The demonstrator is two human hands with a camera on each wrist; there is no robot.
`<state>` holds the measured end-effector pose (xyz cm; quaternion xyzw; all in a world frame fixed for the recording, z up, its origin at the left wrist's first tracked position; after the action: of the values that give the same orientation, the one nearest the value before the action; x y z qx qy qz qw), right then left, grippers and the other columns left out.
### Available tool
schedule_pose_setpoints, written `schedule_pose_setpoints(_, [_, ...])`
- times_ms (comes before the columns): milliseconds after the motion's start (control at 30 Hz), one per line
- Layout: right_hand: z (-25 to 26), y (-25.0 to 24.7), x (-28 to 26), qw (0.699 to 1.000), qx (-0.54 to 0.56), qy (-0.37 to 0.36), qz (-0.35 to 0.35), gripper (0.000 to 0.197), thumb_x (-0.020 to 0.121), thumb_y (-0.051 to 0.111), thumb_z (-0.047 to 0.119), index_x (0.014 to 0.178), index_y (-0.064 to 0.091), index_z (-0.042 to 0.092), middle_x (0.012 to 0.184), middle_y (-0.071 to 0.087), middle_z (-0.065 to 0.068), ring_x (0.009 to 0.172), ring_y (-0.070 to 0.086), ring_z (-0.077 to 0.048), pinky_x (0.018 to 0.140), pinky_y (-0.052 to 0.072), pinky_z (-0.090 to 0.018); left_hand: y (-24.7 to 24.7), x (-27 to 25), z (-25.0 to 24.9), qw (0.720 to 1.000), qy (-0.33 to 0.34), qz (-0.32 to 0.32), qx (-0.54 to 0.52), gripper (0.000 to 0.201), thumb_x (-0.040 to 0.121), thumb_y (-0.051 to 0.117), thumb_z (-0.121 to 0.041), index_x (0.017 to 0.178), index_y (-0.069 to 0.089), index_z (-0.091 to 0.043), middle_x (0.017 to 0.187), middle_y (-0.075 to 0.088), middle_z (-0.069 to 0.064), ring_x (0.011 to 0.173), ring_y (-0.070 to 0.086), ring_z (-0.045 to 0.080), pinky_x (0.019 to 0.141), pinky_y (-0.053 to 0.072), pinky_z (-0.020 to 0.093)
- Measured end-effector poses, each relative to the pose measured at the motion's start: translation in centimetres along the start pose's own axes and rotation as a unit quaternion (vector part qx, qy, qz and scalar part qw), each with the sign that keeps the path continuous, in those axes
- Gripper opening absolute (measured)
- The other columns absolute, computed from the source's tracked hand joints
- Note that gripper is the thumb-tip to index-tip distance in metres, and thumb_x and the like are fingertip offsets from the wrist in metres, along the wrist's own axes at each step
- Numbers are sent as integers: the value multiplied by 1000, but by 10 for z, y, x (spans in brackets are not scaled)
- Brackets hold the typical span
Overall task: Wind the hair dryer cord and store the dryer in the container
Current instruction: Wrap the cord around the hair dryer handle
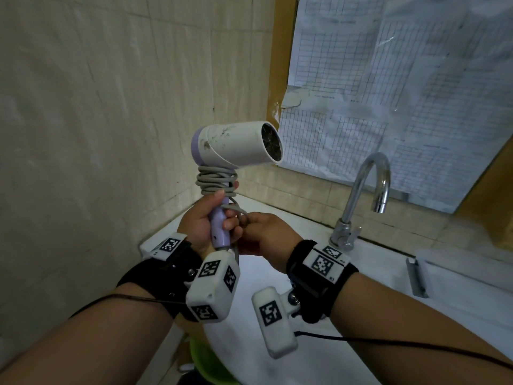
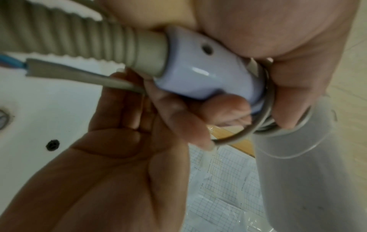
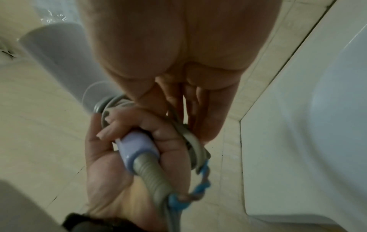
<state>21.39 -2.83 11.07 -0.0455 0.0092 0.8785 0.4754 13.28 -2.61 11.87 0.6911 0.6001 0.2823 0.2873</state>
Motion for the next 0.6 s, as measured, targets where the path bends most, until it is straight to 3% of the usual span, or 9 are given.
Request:
schedule_pose_setpoints(67, [-1, 4, -3, 1000, -17, 3, 16, 31, 84, 45, -13, 79, 60, 13, 71, 65, 5, 73, 59, -17, 74, 56, -24, 0, 0, -2, 1000, 20, -10, 1, 62, 63, 64, -35, 118, 53, -11, 46, 49, -4, 33, 45, 5, 41, 46, 17])
schedule_pose_setpoints(133, [-3, 4, -4, 998, -58, 0, 0, 24, 81, 54, -12, 82, 57, 12, 78, 58, -4, 79, 57, -22, 82, 55, -35, -2, 1, -2, 999, 30, -25, 9, 49, 69, 52, -33, 112, 55, -12, 44, 48, -5, 33, 44, 4, 40, 45, 16])
schedule_pose_setpoints(200, [-2, 3, -4, 994, -100, -13, -33, 25, 76, 60, -8, 78, 59, 17, 74, 60, -2, 78, 58, -22, 87, 54, -42, -2, 0, 0, 999, 32, -29, 22, 45, 70, 50, -33, 110, 55, -13, 44, 48, -5, 33, 43, 4, 41, 44, 16])
schedule_pose_setpoints(300, [1, 1, -5, 976, -201, -36, -79, 29, 74, 61, 2, 71, 57, 30, 62, 63, 13, 69, 61, -18, 75, 56, -30, -4, -3, 3, 998, 5, -24, 52, 34, 73, 56, -29, 105, 58, -15, 46, 49, -4, 35, 44, 6, 42, 46, 20])
schedule_pose_setpoints(400, [1, -7, -6, 958, -251, -54, -129, 14, 74, 60, 6, 76, 57, 19, 81, 68, -7, 78, 65, -27, 80, 56, -42, -15, -5, -2, 986, -20, -33, 161, 18, 72, 58, -26, 86, 57, -15, 51, 54, 0, 41, 51, 11, 43, 47, 25])
schedule_pose_setpoints(433, [1, -10, -8, 956, -252, -57, -138, 16, 75, 60, 6, 75, 55, 21, 86, 68, -12, 78, 64, -26, 81, 56, -43, -20, -6, -6, 976, -15, -44, 211, 15, 71, 60, -25, 80, 57, -14, 53, 57, 1, 44, 54, 13, 44, 48, 26])
schedule_pose_setpoints(500, [-2, -12, -9, 956, -251, -56, -139, 23, 79, 59, 8, 72, 50, 27, 95, 69, -15, 79, 61, -23, 80, 54, -40, -25, -8, -11, 958, -7, -56, 281, 15, 67, 63, -26, 73, 57, -14, 53, 59, 0, 47, 54, 15, 46, 48, 28])
schedule_pose_setpoints(600, [-5, -11, -8, 962, -221, -56, -148, 19, 80, 58, 7, 78, 50, 25, 95, 67, -12, 88, 61, -30, 85, 52, -44, -18, -7, -16, 940, 13, -71, 332, 26, 56, 69, -31, 65, 53, -13, 50, 52, 2, 42, 47, 17, 46, 43, 26])
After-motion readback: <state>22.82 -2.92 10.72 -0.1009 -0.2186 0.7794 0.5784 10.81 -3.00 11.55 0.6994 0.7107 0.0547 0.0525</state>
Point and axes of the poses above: each hand's wrist, its own x-axis towards the middle knuckle, its own y-axis out of the palm, z = x × y, the point moved 7 cm from there along x, towards the middle knuckle
